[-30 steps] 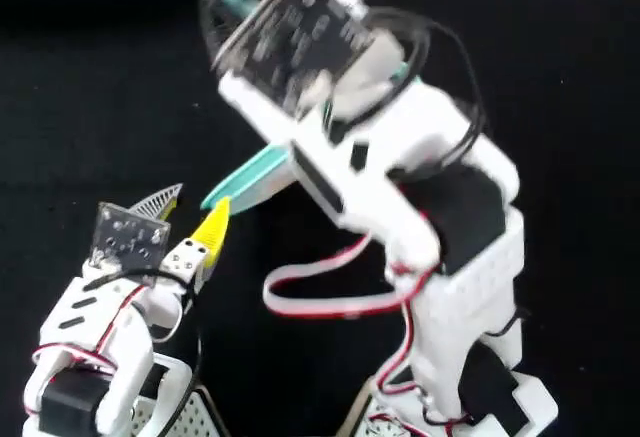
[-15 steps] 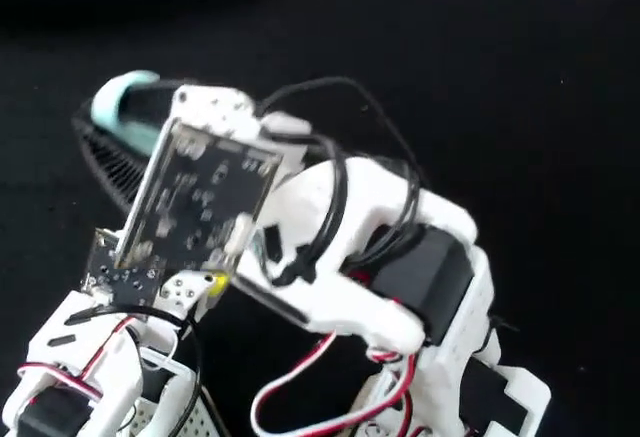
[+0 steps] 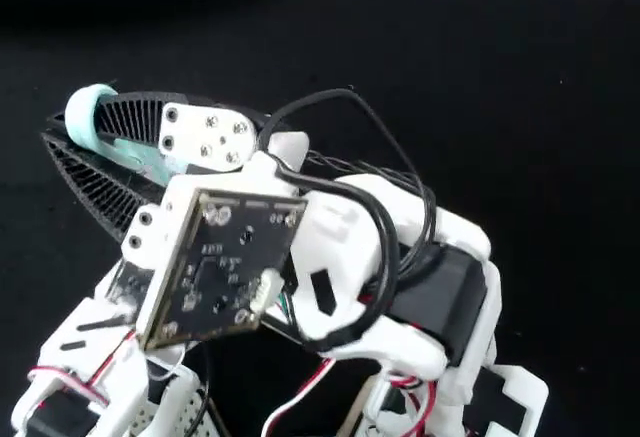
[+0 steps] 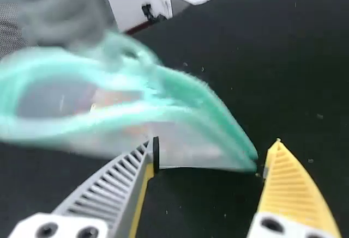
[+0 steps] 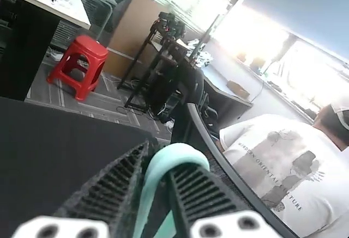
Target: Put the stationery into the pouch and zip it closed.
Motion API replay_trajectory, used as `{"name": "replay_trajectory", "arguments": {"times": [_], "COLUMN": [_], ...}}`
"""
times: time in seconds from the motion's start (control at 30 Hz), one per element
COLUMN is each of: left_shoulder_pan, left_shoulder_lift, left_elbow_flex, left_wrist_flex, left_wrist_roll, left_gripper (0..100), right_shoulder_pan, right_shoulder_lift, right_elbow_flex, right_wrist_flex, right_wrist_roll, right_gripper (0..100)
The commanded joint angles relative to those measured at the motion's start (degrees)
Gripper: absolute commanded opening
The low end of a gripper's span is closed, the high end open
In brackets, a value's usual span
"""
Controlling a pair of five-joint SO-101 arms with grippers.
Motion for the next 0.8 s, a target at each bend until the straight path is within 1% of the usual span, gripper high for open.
{"name": "replay_trajectory", "arguments": {"times": [0.0, 0.2, 0.27, 0.33, 0.37, 0.43, 0.57, 0.7, 0.77], "left_shoulder_pan": [0.57, -0.22, -2.68, -6.64, -8.66, -10.51, -10.51, -8.57, -8.57], "left_shoulder_lift": [-2.81, -2.37, -2.37, -2.37, -2.37, -2.37, -2.29, -2.29, -2.29], "left_elbow_flex": [-0.92, 2.33, 3.74, 4.7, 4.7, 3.74, -0.57, -1.89, -1.45], "left_wrist_flex": [0.62, -2.64, -5.1, -8.09, -8.97, -9.05, -6.77, -6.59, -5.8], "left_wrist_roll": [-0.44, -0.44, -0.44, -0.44, -0.44, -0.09, 4.22, 5.1, 5.1], "left_gripper": [33, 33, 33, 33, 33, 33, 33, 33, 33], "right_shoulder_pan": [-0.18, -0.44, -0.44, -0.44, -0.44, -0.18, -0.09, 0.09, 1.67], "right_shoulder_lift": [-0.13, 1.01, 0.92, 0.92, 0.92, 1.19, 1.45, 1.45, 1.1], "right_elbow_flex": [-2.24, -2.77, -2.77, -2.77, -2.77, -2.77, -2.33, -2.42, -2.77], "right_wrist_flex": [-1.41, -1.32, -1.32, -0.53, 0.26, 1.58, 1.41, 1.41, 1.41], "right_wrist_roll": [0.35, 0.35, 0.26, 0.26, 0.44, 0.62, 0.62, 0.7, 0.7], "right_gripper": [1.2, 1.2, 1.2, 1.2, 1.2, 1.2, 1.2, 1.2, 1.2]}}
